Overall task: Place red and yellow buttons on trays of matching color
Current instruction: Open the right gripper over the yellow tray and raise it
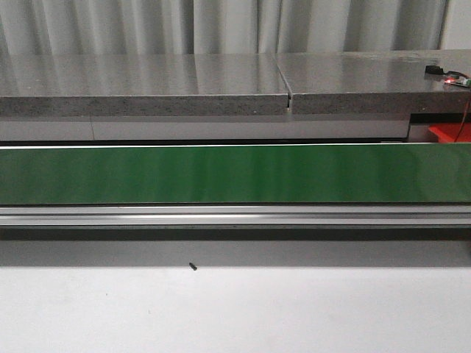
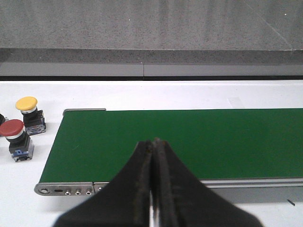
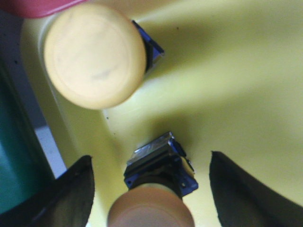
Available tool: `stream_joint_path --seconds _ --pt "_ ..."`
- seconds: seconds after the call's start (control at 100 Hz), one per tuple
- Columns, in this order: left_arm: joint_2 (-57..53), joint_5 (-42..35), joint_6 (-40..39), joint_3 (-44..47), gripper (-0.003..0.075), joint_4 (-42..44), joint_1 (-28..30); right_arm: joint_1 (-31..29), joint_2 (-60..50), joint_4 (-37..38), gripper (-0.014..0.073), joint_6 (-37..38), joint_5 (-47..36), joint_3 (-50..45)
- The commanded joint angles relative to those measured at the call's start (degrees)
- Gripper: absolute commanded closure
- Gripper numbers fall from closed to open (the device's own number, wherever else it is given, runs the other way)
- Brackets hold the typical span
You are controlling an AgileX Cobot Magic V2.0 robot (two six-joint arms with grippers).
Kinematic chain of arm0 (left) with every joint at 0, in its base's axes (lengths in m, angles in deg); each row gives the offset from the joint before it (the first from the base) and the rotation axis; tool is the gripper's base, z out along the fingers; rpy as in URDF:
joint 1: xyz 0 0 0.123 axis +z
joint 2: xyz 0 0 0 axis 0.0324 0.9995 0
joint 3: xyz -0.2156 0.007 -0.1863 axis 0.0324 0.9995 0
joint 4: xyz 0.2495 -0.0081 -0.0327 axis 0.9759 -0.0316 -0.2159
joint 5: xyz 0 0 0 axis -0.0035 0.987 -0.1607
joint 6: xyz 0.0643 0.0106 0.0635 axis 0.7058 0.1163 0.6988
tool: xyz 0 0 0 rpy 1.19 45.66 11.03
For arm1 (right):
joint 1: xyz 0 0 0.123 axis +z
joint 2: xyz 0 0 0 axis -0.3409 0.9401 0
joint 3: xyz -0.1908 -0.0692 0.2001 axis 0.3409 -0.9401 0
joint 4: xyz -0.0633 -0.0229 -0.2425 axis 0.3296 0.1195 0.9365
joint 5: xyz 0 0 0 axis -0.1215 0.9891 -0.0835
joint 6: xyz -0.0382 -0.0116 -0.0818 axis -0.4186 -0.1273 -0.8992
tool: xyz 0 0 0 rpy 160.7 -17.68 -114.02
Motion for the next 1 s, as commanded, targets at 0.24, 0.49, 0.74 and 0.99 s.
stream_joint_path --seconds 0.24,0.49,0.74,0.99 --pt "0.5 -4.1 0.0 -1.5 0.0741 -1.0 -0.3 0.4 -10.6 -0.8 0.0073 0.2 -2.5 2.0" --pt "0.5 -4.1 0.0 -1.5 0.0741 -1.0 -0.3 8.8 -20.3 -1.0 0.0073 0.2 -4.3 3.5" --pt "0.5 -4.1 0.0 -1.5 0.0741 -1.0 -0.3 17.6 -30.2 -1.0 0.0076 -0.4 -4.5 3.5" --pt "0.5 -4.1 0.0 -1.5 0.0741 -1.0 -0.3 25.6 -38.8 -0.4 0.0127 -1.1 -3.8 1.0"
